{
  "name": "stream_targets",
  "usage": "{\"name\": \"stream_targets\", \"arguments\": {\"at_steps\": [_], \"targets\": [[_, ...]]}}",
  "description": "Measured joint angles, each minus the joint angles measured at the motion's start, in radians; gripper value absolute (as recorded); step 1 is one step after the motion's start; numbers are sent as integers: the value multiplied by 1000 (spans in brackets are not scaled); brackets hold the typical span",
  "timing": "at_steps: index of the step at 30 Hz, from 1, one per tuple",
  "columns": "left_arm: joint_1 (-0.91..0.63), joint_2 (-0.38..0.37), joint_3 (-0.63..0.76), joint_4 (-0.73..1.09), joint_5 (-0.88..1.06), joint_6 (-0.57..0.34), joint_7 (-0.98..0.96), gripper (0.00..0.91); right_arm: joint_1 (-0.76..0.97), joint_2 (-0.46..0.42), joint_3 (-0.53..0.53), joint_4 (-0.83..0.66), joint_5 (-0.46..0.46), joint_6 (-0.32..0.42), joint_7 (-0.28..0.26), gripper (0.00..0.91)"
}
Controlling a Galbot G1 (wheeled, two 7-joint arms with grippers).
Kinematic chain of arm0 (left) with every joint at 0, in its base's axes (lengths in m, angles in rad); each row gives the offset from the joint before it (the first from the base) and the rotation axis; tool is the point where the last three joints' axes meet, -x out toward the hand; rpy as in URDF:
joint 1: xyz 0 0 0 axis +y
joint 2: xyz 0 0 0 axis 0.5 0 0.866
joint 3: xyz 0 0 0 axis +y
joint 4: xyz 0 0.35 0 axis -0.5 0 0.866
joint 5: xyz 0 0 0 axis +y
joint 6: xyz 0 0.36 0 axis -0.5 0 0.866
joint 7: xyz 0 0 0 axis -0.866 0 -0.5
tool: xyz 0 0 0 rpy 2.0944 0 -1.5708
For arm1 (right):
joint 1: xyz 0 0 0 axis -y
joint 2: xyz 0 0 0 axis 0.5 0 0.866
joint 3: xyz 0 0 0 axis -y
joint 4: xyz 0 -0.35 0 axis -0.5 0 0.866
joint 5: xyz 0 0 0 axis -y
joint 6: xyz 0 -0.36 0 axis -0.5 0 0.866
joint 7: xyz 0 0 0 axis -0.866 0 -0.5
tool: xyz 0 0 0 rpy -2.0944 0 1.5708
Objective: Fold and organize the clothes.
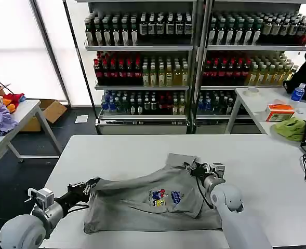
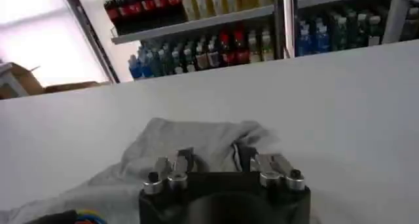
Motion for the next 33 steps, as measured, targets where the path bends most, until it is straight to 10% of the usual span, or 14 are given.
{"name": "stream_targets", "arguments": {"at_steps": [33], "targets": [[3, 0, -23, -6, -14, -2, 0, 10, -110, -66, 93, 233, 168, -1, 35, 0]]}}
